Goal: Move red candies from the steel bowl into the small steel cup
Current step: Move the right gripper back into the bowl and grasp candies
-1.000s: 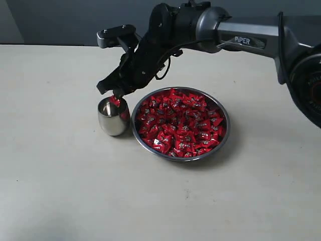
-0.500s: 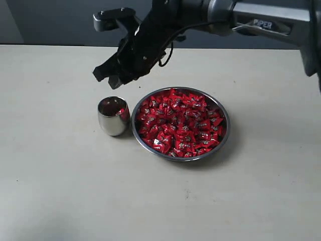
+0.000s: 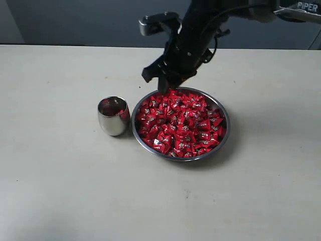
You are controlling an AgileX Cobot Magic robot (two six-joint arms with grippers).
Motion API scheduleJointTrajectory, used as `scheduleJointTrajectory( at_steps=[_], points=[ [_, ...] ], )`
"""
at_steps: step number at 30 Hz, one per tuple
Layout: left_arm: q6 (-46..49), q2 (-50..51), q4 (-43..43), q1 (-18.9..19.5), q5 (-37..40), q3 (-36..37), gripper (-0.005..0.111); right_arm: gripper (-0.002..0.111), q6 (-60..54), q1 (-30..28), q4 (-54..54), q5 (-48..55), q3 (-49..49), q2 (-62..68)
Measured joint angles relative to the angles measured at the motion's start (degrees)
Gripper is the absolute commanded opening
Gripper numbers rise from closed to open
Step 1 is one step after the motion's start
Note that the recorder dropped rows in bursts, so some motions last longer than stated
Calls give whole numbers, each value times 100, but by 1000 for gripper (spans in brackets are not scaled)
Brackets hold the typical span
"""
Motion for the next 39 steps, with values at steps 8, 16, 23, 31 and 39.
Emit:
scheduleJointTrajectory(
  at_steps=[8, 16, 23, 31, 39],
  points=[
    [0, 0, 0, 0, 0, 0, 0, 31, -307, -329, 133, -945, 1800, -459],
    [0, 0, 0, 0, 0, 0, 0, 31, -450, -377, 210, -1727, 2455, -520],
    [0, 0, 0, 0, -12, 0, 0, 32, -461, -569, 614, -2027, 2455, -369],
    [0, 0, 0, 0, -12, 0, 0, 32, -472, -691, 741, -2090, 2455, -281],
    [0, 0, 0, 0, -12, 0, 0, 31, -261, -714, 570, -2167, 2455, -64]
  ],
)
